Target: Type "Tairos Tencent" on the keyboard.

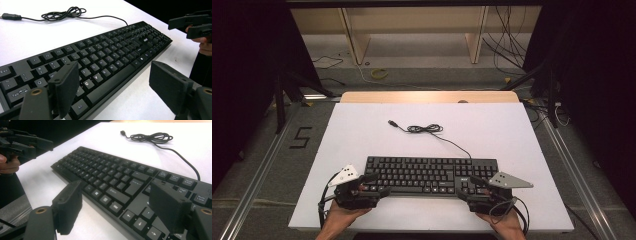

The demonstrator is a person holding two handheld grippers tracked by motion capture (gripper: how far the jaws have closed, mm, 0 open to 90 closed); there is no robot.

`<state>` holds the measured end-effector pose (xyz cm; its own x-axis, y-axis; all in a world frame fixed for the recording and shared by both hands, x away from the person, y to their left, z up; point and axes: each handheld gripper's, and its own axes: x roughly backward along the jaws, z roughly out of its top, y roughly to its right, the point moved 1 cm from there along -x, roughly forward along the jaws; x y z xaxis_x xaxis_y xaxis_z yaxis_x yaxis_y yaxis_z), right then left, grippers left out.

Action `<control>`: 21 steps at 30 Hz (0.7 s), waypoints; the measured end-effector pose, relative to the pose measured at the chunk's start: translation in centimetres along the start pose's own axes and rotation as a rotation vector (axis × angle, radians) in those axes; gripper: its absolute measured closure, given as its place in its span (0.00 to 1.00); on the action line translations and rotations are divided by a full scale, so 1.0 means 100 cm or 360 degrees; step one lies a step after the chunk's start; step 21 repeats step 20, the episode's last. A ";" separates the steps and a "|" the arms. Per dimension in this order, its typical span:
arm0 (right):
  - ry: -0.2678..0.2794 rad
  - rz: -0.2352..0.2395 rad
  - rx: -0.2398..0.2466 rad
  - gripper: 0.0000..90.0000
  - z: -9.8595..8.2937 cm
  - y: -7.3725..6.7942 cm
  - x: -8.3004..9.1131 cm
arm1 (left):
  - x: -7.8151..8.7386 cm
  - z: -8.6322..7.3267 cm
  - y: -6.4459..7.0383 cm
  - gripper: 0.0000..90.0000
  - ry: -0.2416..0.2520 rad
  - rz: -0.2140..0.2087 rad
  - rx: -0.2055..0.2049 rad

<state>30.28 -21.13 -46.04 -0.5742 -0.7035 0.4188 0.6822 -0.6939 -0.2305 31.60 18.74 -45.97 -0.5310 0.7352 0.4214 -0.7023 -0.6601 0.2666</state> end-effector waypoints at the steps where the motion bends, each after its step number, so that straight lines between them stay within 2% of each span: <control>1: 0.0000 -0.0002 -0.0001 0.31 0.000 0.000 0.000 | 0.000 0.000 0.000 0.26 0.0002 0.0001 0.0002; 10: 0.0005 -0.0013 0.0002 0.31 -0.001 0.001 0.002 | 0.001 0.000 -0.004 0.26 0.0030 0.0022 0.0014; 21: 0.0012 -0.0020 0.0006 0.30 0.000 0.002 0.002 | 0.000 0.000 -0.004 0.26 0.0025 0.0023 0.0011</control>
